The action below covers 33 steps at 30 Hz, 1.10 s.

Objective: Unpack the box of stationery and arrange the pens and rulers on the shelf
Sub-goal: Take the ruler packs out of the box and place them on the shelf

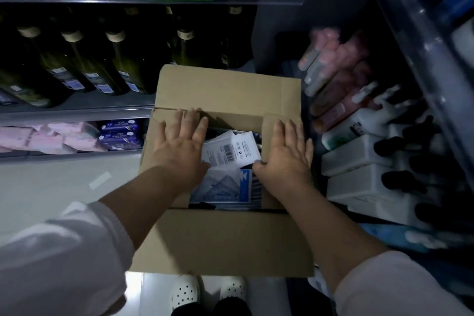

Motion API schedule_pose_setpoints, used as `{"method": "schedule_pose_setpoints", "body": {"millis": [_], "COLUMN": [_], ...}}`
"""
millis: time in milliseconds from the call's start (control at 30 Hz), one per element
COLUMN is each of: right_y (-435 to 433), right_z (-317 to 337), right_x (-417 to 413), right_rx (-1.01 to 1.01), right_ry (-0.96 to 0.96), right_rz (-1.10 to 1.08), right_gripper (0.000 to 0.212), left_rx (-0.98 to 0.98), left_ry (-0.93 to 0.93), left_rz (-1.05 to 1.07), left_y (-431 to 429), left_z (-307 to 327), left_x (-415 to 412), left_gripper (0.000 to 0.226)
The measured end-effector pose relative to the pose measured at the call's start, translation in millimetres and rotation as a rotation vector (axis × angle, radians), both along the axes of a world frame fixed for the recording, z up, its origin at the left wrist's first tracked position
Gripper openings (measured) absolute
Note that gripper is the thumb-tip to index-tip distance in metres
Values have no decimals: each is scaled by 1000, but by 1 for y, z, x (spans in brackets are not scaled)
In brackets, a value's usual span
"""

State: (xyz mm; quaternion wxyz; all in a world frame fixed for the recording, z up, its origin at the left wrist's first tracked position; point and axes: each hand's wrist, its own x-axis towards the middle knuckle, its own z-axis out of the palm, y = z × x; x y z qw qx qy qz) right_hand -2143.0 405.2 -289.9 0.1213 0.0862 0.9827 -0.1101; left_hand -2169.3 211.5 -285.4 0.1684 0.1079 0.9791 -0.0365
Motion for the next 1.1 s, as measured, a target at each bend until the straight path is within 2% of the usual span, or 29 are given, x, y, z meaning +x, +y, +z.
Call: {"method": "schedule_pose_setpoints", "body": {"millis": [133, 267, 367, 433, 500, 567, 633, 700, 867, 1000, 1100], "right_y": [14, 43, 60, 62, 54, 47, 38, 33, 36, 20, -1], "right_z": [36, 50, 41, 29, 16, 0, -8, -14, -14, -3, 11], "right_x": [11, 28, 50, 63, 69, 66, 62, 60, 59, 56, 54], "right_rx": [6, 178, 319, 348, 272, 97, -72, -130, -98, 37, 43], "right_ry": [208, 407, 358, 268, 110, -82, -171, -131, -115, -75, -25], "right_rz": [64, 160, 139, 92, 20, -39, -131, -191, -191, -145, -73], "right_gripper": [68, 56, 46, 50, 55, 61, 71, 78, 88, 81, 76], "left_rx": [38, 56, 39, 26, 16, 1, -10, -12, -50, -113, -132], "left_ry": [-58, -129, -166, -181, -186, -191, -198, -199, -168, -144, -102], "left_rz": [-133, -209, -207, -202, -195, -190, -185, -183, -233, -312, -354], "left_y": [16, 29, 34, 35, 32, 28, 24, 23, 20, 9, 1], "left_z": [12, 17, 17, 16, 14, 9, 4, -1, 3, 18, 34], "left_x": [28, 46, 50, 52, 54, 56, 56, 56, 53, 53, 52], "left_gripper": [81, 69, 68, 67, 66, 65, 65, 65, 64, 62, 58]}}
